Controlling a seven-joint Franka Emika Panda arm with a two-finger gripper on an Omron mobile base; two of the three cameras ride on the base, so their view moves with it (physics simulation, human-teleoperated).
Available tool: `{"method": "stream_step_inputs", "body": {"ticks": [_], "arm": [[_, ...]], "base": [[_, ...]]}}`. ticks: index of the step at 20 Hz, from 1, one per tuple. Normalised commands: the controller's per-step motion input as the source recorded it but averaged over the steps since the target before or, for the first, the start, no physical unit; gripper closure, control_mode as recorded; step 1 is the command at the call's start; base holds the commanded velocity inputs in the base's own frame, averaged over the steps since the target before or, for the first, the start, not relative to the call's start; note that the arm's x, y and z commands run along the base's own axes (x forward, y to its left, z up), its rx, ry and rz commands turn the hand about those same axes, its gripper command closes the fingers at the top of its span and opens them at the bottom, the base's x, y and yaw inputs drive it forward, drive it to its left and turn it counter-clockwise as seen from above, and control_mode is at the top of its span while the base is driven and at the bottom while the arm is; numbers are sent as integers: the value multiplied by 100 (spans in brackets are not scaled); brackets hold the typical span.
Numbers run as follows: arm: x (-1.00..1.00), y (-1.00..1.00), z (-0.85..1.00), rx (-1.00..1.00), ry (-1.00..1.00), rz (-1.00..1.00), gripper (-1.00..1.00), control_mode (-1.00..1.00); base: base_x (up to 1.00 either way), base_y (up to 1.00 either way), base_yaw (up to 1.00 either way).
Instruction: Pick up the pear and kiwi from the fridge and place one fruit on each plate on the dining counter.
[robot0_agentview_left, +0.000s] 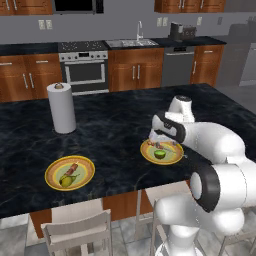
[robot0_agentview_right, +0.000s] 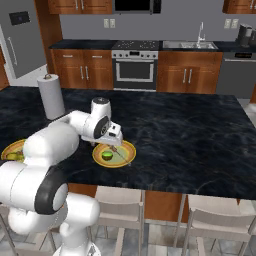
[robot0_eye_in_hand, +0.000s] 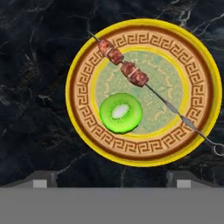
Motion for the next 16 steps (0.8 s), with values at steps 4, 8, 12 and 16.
{"method": "stream_step_inputs", "body": {"ticks": [4, 8, 12, 16], "arm": [[-98, 0, 39, 2, 1, 0, -100, -100], [-91, 0, 42, 0, 10, 0, -100, -100], [-82, 4, 45, 0, 21, 0, -100, -100], [-84, 14, 25, 0, 14, -1, -100, -100]], "base": [[0, 0, 0], [0, 0, 0], [0, 0, 0], [0, 0, 0]]}}
